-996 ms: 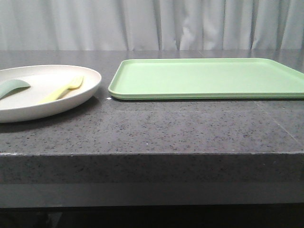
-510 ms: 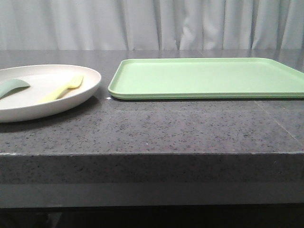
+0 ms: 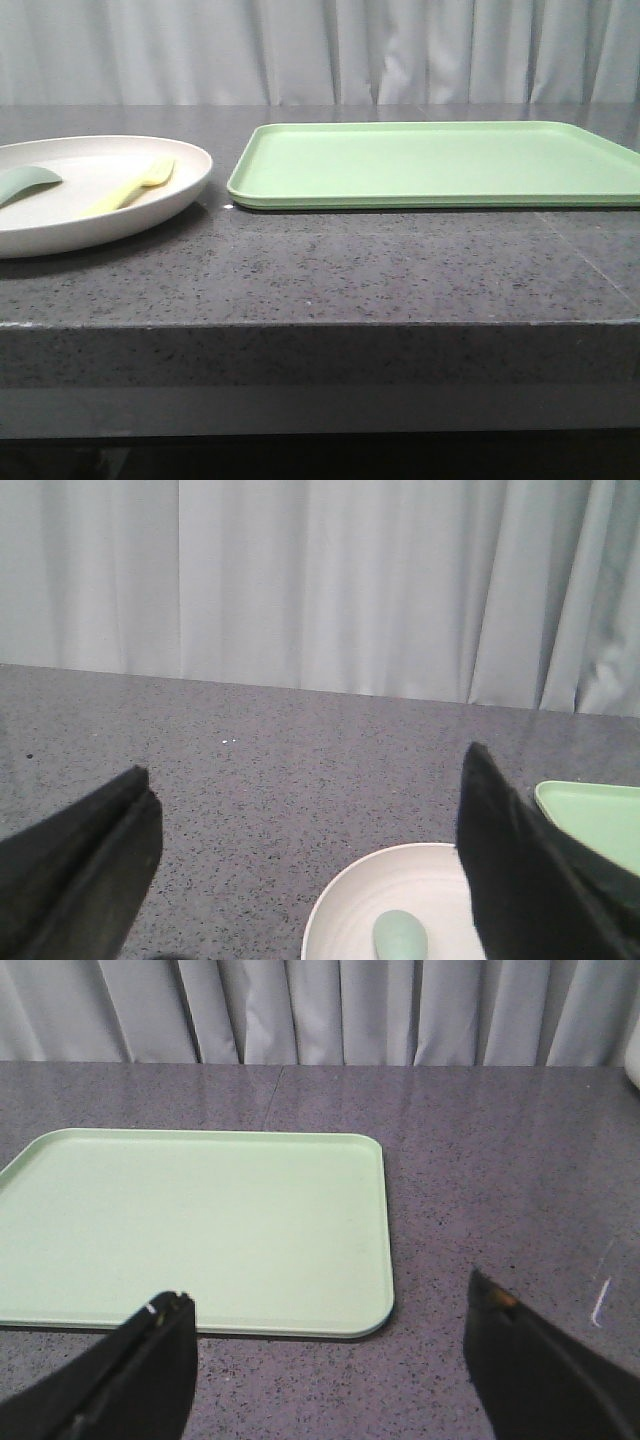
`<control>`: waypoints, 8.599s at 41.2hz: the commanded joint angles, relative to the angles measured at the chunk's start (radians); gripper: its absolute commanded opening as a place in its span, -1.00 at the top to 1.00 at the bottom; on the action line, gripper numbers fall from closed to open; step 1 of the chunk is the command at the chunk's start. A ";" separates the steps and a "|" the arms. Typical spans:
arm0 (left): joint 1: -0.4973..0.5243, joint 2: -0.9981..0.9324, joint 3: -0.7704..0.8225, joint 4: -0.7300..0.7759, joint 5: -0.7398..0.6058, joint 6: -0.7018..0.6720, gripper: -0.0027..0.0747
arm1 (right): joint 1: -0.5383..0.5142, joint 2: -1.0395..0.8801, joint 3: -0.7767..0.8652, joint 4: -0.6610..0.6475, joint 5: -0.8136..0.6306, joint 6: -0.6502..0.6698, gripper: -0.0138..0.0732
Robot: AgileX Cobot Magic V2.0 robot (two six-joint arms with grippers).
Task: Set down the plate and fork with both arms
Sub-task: 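Lower the left gripper and pinch the cream plate's rim, then lift the plate with the left gripper and carry it over the tray, then lower the plate onto the tray, open and raise the left gripper, then lower the right gripper onto the yellow fork and grasp it, then lift the fork out of the plate and set it on the tray beside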
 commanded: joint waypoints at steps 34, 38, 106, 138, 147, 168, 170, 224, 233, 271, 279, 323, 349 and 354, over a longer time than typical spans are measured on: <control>0.002 0.931 -0.794 0.039 0.944 0.028 -0.53 | -0.002 0.013 -0.031 0.001 -0.078 -0.002 -0.66; 0.002 0.992 -0.811 0.037 0.945 0.028 -0.53 | -0.002 0.013 -0.031 0.001 -0.078 -0.002 -0.66; 0.082 1.026 -0.863 -0.201 0.997 0.122 0.98 | -0.002 0.013 -0.031 0.001 -0.090 -0.002 -0.66; -0.065 1.130 -1.119 -0.609 1.012 0.199 0.98 | -0.002 0.013 -0.031 0.001 -0.088 -0.002 -0.66; -0.244 1.277 -1.276 -0.592 0.990 0.117 0.98 | -0.002 0.013 -0.031 0.001 -0.081 -0.002 -0.66; -0.399 1.595 -1.691 -0.589 0.935 -0.141 0.94 | -0.002 0.013 -0.031 0.001 -0.080 -0.002 -0.66; -0.399 1.603 -1.692 -0.587 0.913 -0.141 0.88 | -0.002 0.013 -0.031 0.001 -0.080 -0.002 -0.66; -0.375 1.474 -1.804 -0.448 1.212 0.001 0.98 | -0.002 0.013 -0.031 0.001 -0.075 -0.002 -0.66; -0.368 1.260 -1.473 -0.117 1.136 -0.001 0.98 | -0.002 0.013 -0.031 0.001 -0.075 -0.002 -0.66; -0.327 0.144 -0.053 -0.045 0.068 0.001 0.98 | 0.118 0.556 -0.264 0.078 -0.120 -0.002 -0.66; -0.327 -0.112 0.027 -0.045 0.107 0.001 0.98 | 0.231 0.770 -0.449 0.095 -0.084 -0.002 -0.66; -0.327 -0.276 0.057 -0.045 0.137 0.001 0.98 | 0.165 1.471 -1.141 0.104 0.391 0.122 -0.38; -0.327 -0.276 0.057 -0.045 0.137 0.001 0.98 | 0.147 1.341 -1.141 0.091 0.390 0.122 0.75; -0.327 -0.276 0.057 -0.045 0.137 0.001 0.98 | 0.106 1.295 -1.141 0.037 0.409 0.122 0.75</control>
